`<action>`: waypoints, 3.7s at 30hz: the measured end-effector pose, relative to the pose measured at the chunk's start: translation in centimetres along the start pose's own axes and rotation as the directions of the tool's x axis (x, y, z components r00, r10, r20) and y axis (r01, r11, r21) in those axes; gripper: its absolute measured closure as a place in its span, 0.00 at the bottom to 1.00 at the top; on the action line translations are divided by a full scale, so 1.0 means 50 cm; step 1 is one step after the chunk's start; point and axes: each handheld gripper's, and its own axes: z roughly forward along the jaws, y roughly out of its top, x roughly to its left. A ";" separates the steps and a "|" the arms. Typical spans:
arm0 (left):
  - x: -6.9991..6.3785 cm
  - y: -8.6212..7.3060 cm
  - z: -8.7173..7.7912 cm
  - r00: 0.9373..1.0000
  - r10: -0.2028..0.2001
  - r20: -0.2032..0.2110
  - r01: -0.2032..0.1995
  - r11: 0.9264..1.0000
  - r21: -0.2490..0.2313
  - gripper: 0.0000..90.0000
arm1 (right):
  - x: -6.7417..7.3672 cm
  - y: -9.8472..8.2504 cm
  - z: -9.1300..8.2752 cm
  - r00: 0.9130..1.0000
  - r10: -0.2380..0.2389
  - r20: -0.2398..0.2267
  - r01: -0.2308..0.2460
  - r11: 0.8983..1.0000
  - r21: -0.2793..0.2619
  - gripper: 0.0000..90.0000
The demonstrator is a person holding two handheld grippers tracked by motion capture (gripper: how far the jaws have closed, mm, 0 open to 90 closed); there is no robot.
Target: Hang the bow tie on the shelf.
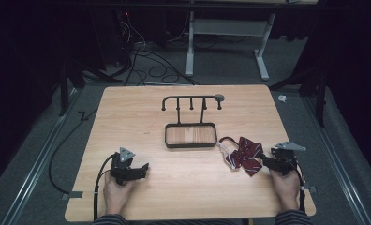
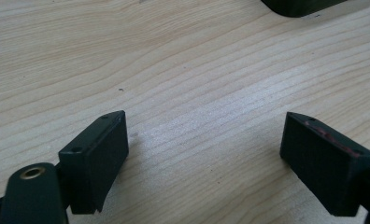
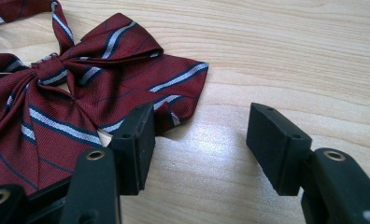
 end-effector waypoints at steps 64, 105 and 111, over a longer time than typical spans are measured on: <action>0.002 -0.001 -0.002 1.000 -0.017 -0.015 0.017 1.000 -0.009 0.22 | 0.152 0.151 0.006 0.956 -0.216 -0.198 0.206 0.976 -0.071 0.72; 0.002 -0.001 -0.002 1.000 -0.017 -0.017 0.017 1.000 -0.009 0.22 | 0.152 0.202 0.026 0.943 -0.269 -0.194 0.260 0.963 -0.071 1.00; 0.002 -0.001 -0.002 1.000 -0.018 -0.016 0.017 1.000 -0.009 0.22 | 0.162 0.209 -0.042 0.937 -0.297 -0.185 0.269 0.949 -0.163 1.00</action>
